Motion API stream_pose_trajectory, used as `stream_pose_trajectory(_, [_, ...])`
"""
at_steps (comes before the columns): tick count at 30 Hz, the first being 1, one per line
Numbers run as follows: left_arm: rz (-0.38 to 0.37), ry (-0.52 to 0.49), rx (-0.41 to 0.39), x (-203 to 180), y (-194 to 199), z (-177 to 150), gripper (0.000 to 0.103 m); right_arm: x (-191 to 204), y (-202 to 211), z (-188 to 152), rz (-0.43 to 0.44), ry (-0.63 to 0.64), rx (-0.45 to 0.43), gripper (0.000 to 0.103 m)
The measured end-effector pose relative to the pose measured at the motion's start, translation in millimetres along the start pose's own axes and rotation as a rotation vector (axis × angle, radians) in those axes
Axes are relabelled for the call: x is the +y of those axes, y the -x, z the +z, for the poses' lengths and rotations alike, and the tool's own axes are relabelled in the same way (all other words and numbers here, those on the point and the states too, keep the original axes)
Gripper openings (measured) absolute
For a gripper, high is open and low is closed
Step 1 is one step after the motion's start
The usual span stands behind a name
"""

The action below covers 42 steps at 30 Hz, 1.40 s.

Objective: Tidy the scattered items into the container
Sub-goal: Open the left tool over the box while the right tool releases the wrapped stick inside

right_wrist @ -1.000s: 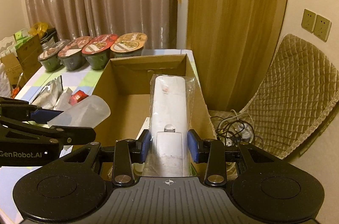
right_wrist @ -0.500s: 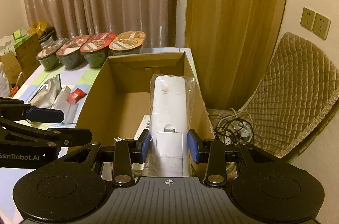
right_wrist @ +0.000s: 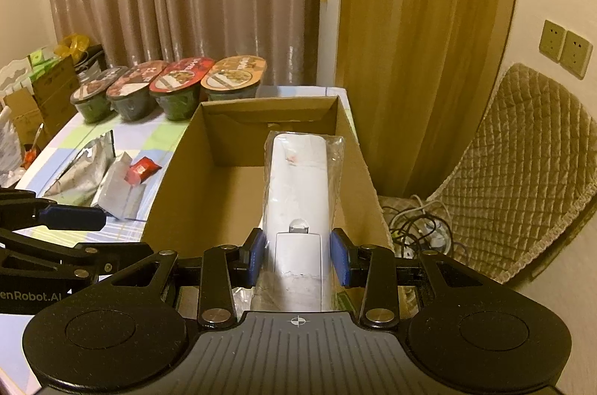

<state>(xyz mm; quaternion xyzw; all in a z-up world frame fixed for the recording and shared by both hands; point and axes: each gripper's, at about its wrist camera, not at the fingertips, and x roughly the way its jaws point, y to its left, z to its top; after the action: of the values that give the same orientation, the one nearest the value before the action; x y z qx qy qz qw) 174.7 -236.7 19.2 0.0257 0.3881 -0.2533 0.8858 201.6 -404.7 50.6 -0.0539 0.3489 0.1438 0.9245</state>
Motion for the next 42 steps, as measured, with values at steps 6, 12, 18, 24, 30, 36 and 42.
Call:
stream_pose_trajectory(6, [0.006,0.013,-0.004,5,2,-2,0.060,5,-3,3,0.006,0.010,0.000,0.041])
stream_pose_trajectory(12, [0.009,0.028,-0.005,9,3,-3,0.060,11,-7,7,0.015,0.020,0.002,0.041])
stream_pose_trajectory(18, [0.013,0.036,-0.003,13,4,-5,0.060,17,-14,6,0.041,0.046,0.011,0.041])
stream_pose_trajectory(24, [0.023,0.049,0.003,20,4,-11,0.060,12,-15,0,0.028,0.031,0.025,0.041])
stream_pose_trajectory(30, [0.028,0.061,0.008,26,7,-17,0.060,10,-10,-9,0.017,0.019,0.039,0.041])
stream_pose_trajectory(36, [0.038,0.073,0.004,31,18,-23,0.061,15,-2,-10,0.015,0.013,0.032,0.041])
stream_pose_trajectory(42, [0.062,0.098,-0.006,42,36,-33,0.062,26,10,-8,0.016,0.008,0.010,0.052])
